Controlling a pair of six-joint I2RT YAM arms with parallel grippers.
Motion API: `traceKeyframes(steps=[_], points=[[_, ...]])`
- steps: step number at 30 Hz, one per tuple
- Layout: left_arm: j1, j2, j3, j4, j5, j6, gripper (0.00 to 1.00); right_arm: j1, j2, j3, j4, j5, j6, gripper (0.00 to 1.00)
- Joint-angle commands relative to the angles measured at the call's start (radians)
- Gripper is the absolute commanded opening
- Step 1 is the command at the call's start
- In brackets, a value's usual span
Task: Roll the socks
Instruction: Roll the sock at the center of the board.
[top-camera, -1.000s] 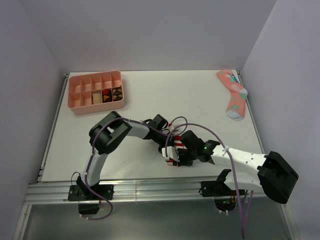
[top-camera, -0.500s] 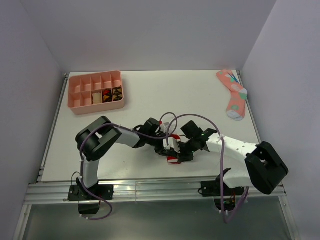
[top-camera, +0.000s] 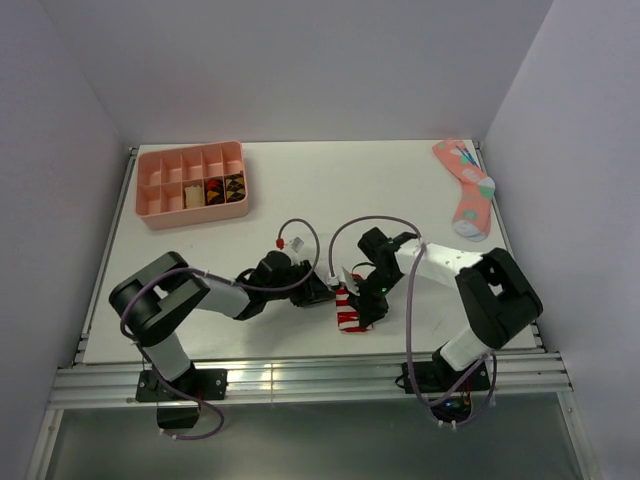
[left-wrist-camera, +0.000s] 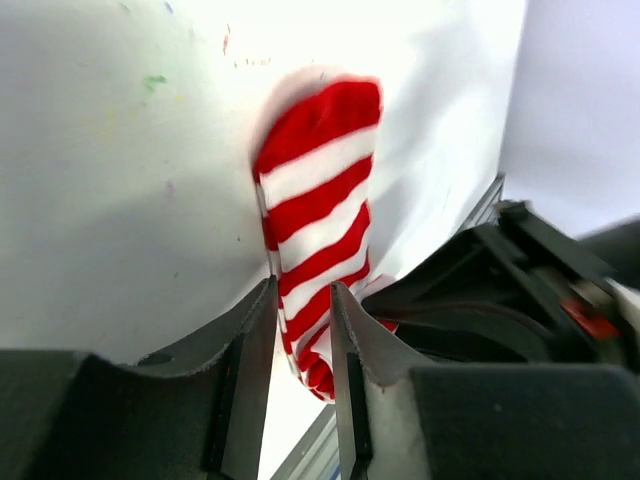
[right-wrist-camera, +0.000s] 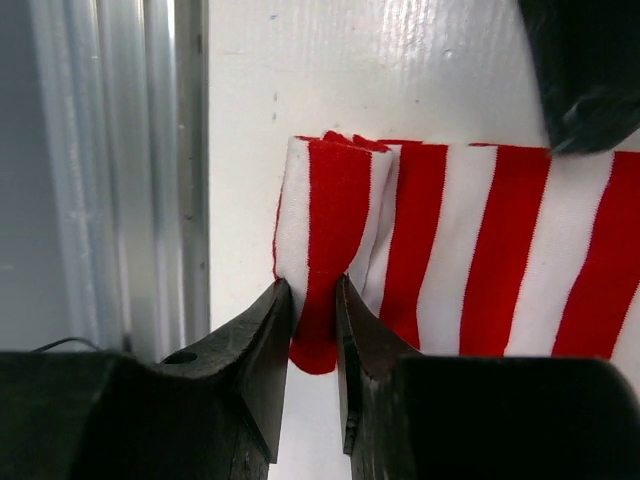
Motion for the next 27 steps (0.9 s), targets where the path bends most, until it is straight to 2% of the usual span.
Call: traceKeyframes(steps=[1,5,10,14,21,27], points=[[-0.004,-0.103,-0.072,0.173,-0.141,-0.019,0.34,-0.027,0.08,0.072,-0.149,-0.043,-0.07,0.16],[-0.03,-0.193,-0.152,0.198,-0.242,0.06,0.34,-0.051,0.197,0.158,-0.273,-0.05,-0.113,0.16],[-0.153,-0.291,-0.164,0.175,-0.405,0.295,0.34,-0.087,0.371,0.275,-0.327,-0.047,-0.093,0.17],[-0.214,-0.306,-0.178,0.209,-0.426,0.382,0.34,-0.102,0.448,0.323,-0.327,-0.035,-0.041,0.16],[-0.328,-0.248,-0.071,0.039,-0.491,0.62,0.36,-0.105,0.508,0.353,-0.315,0.014,0.03,0.16],[-0.365,-0.17,0.023,-0.06,-0.44,0.744,0.38,-0.105,0.527,0.352,-0.305,0.029,0.038,0.17]])
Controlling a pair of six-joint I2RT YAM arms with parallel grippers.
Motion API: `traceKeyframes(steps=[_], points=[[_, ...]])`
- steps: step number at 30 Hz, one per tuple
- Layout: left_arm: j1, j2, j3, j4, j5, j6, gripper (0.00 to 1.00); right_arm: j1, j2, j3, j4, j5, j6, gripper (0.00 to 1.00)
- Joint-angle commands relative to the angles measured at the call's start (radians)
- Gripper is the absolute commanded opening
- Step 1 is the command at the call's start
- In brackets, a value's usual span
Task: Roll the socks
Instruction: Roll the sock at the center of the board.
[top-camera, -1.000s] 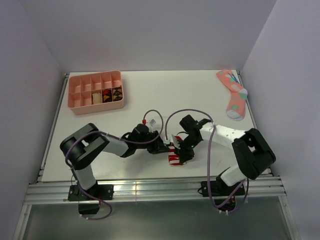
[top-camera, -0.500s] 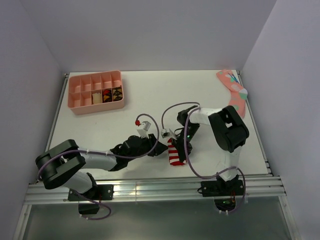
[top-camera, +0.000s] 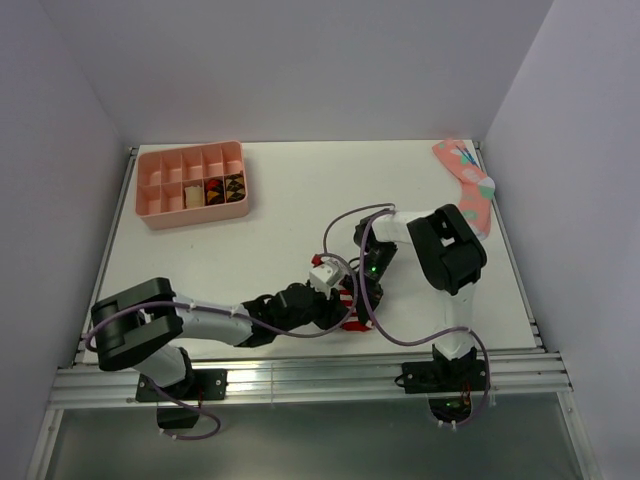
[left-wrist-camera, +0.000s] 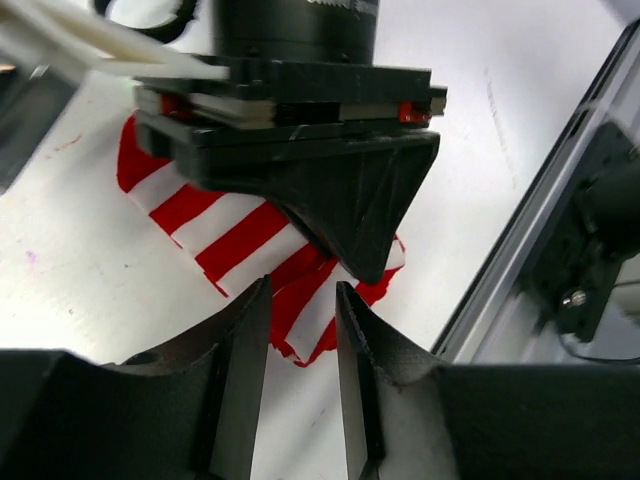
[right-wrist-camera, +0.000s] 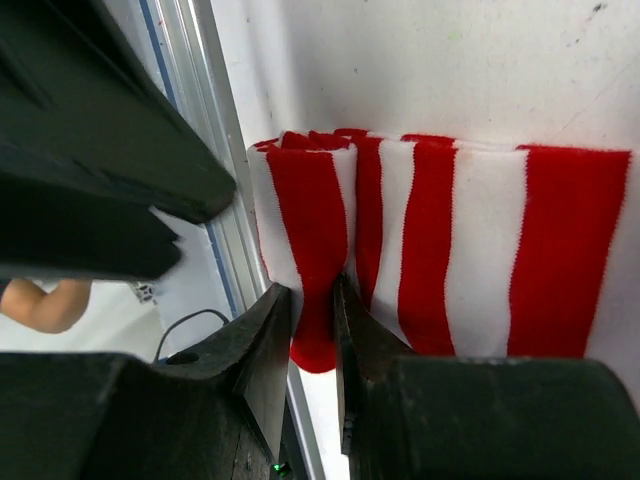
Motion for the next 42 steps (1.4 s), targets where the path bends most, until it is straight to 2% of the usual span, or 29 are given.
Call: traceKeyframes(steps=[1,12,24,33,41,42], points=[[-0.016,0.049,0.081,-0.074,0.017,0.145,0.38,-0.004,0.043,0.009,0.077,0.127,-0.011,0.16],[-0.043,0.146,0.186,-0.207,0.125,0.291,0.4,-0.005,0.081,0.037,0.034,0.147,-0.027,0.17],[-0.043,0.133,0.201,-0.235,0.266,0.302,0.41,-0.007,0.094,0.057,0.034,0.154,0.004,0.17],[-0.045,0.185,0.236,-0.249,0.277,0.313,0.43,-0.007,0.101,0.058,0.037,0.148,0.012,0.17],[-0.043,0.236,0.27,-0.275,0.287,0.297,0.38,-0.005,0.086,0.043,0.053,0.151,0.022,0.17],[-0.045,0.248,0.282,-0.284,0.295,0.297,0.32,-0.007,0.088,0.04,0.054,0.15,0.022,0.17]])
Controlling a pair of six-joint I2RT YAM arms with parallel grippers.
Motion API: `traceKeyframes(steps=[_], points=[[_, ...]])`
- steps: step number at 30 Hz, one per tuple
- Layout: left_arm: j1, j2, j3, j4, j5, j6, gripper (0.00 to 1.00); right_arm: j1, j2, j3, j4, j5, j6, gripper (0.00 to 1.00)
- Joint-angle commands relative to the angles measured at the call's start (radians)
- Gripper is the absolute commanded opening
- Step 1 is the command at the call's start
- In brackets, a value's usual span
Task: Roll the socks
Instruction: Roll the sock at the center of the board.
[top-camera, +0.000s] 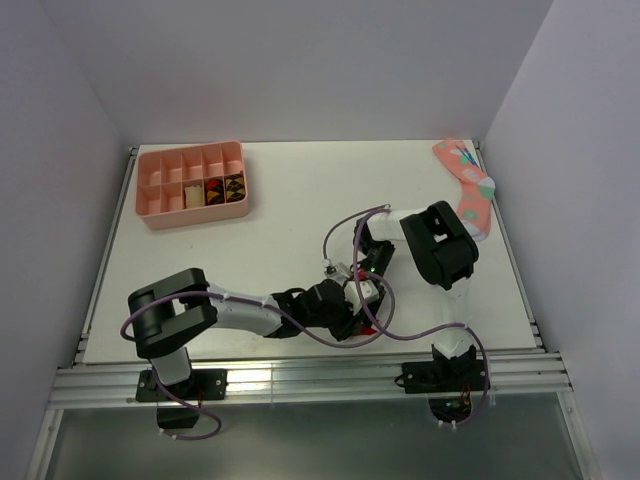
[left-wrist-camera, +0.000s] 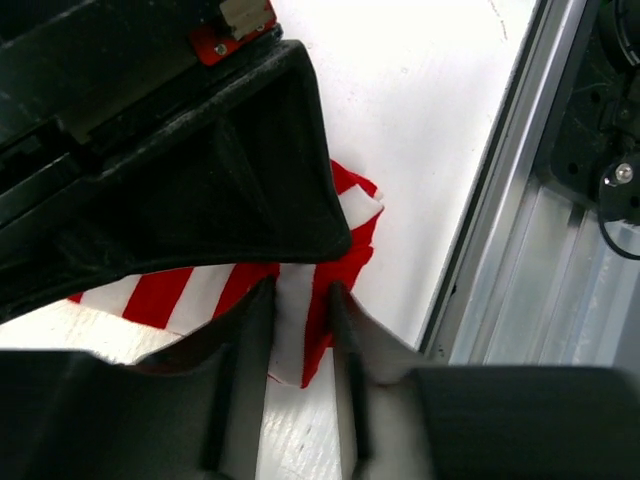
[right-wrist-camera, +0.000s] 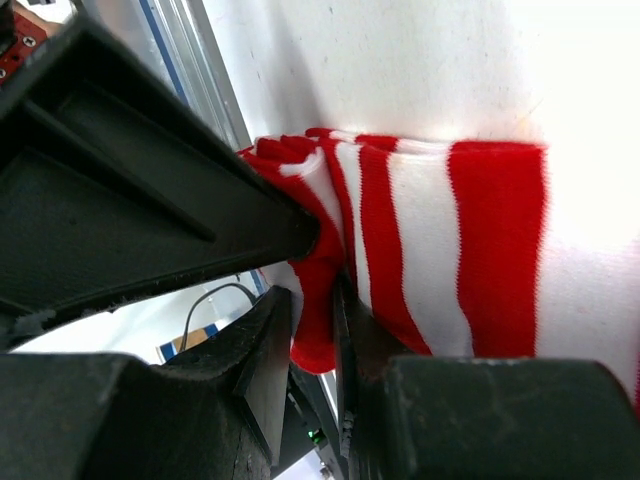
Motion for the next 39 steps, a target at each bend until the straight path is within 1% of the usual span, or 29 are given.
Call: traceKeyframes(steps=[1,2,4,5,7,8,10,11,14,18,19,24,26,30,32,35,37,39], points=[[-0.011,0.045,0.047,-0.059,0.061,0.001,0.27,-0.005,0.016,0.0,0.144,0.091,-0.02,0.17],[-0.012,0.063,0.057,-0.081,0.073,-0.005,0.19,-0.003,0.008,-0.004,0.148,0.091,-0.014,0.17],[-0.012,0.085,0.094,-0.142,0.081,0.001,0.09,-0.005,-0.004,-0.011,0.174,0.096,0.003,0.18],[-0.012,0.105,0.107,-0.162,0.084,-0.011,0.02,-0.003,-0.025,-0.019,0.188,0.097,0.019,0.21],[-0.012,0.123,0.137,-0.199,0.097,-0.019,0.0,-0.008,-0.047,-0.027,0.213,0.096,0.033,0.28],[-0.012,0.138,0.146,-0.234,0.097,-0.037,0.0,-0.008,-0.07,-0.033,0.222,0.093,0.046,0.36],[-0.012,0.148,0.179,-0.279,0.094,-0.052,0.0,-0.015,-0.096,-0.04,0.242,0.079,0.058,0.44],[-0.012,0.152,0.194,-0.318,0.086,-0.075,0.0,-0.028,-0.125,-0.049,0.251,0.076,0.072,0.5],[-0.012,0.148,0.202,-0.355,0.104,-0.109,0.0,-0.066,-0.185,-0.053,0.288,0.058,0.127,0.57],[-0.009,0.149,0.237,-0.444,0.116,-0.137,0.0,-0.141,-0.262,-0.04,0.394,0.074,0.251,0.61],[-0.008,0.149,0.239,-0.449,0.139,-0.143,0.0,-0.159,-0.288,-0.04,0.408,0.074,0.292,0.62],[0.023,0.122,0.219,-0.439,0.187,-0.193,0.0,-0.25,-0.375,-0.063,0.492,0.096,0.36,0.63],[0.043,0.113,0.202,-0.425,0.231,-0.215,0.0,-0.275,-0.418,-0.08,0.506,0.093,0.383,0.64],[0.095,0.134,0.217,-0.457,0.284,-0.232,0.0,-0.334,-0.47,-0.094,0.501,0.071,0.354,0.64],[0.11,0.165,0.246,-0.487,0.311,-0.247,0.0,-0.364,-0.518,-0.115,0.515,0.085,0.346,0.64],[0.162,0.201,0.285,-0.514,0.372,-0.278,0.0,-0.399,-0.593,-0.157,0.55,0.113,0.319,0.64],[0.185,0.226,0.314,-0.523,0.42,-0.299,0.0,-0.431,-0.627,-0.18,0.566,0.101,0.294,0.64],[0.213,0.244,0.34,-0.559,0.442,-0.301,0.0,-0.452,-0.625,-0.183,0.525,0.056,0.241,0.64]])
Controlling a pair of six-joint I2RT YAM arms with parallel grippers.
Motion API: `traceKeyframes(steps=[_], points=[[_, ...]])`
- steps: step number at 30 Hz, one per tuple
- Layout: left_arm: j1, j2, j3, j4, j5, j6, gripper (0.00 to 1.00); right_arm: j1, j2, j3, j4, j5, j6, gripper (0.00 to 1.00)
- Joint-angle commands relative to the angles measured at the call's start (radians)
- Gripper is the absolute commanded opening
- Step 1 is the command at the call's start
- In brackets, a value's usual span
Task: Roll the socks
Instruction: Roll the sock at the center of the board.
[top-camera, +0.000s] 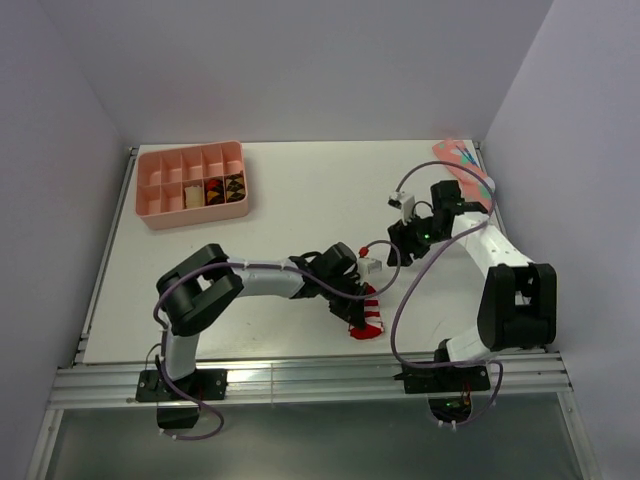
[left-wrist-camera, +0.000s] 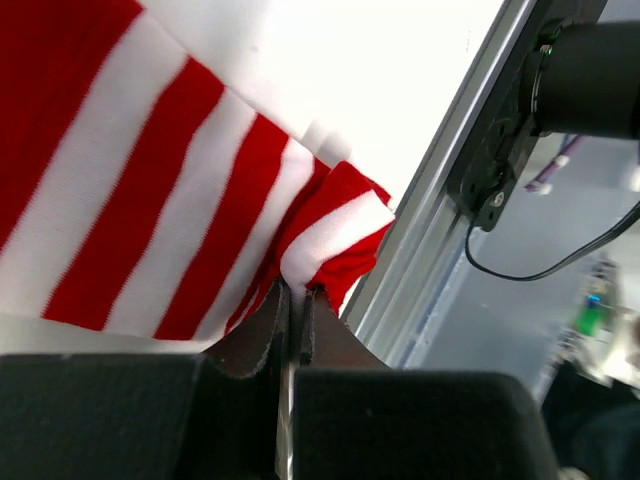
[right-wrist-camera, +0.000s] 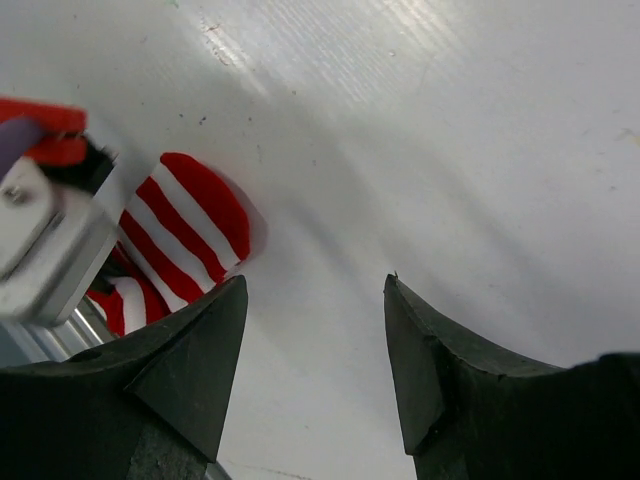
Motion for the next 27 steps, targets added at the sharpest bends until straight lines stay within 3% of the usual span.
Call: traceKeyframes(steps=[1,5,15,20,27], points=[[0.047,0.086,0.054,-0.168,0.029,-0.007,0.0,-0.063,-0.029,-0.007,-0.001,-0.046,-0.088,0.64],[0.083,0.143,0.095,-0.2,0.112,-0.015,0.0,-0.086,-0.055,-0.048,-0.04,-0.07,-0.196,0.62],[0.18,0.266,0.183,-0.288,0.213,-0.015,0.0,-0.045,-0.32,-0.225,-0.173,-0.129,-0.558,0.63],[0.193,0.334,0.238,-0.338,0.239,-0.006,0.0,0.084,-0.36,-0.274,-0.167,-0.101,-0.582,0.62],[0.2,0.373,0.296,-0.41,0.238,0.017,0.0,0.325,-0.466,-0.401,-0.025,0.003,-0.469,0.58]])
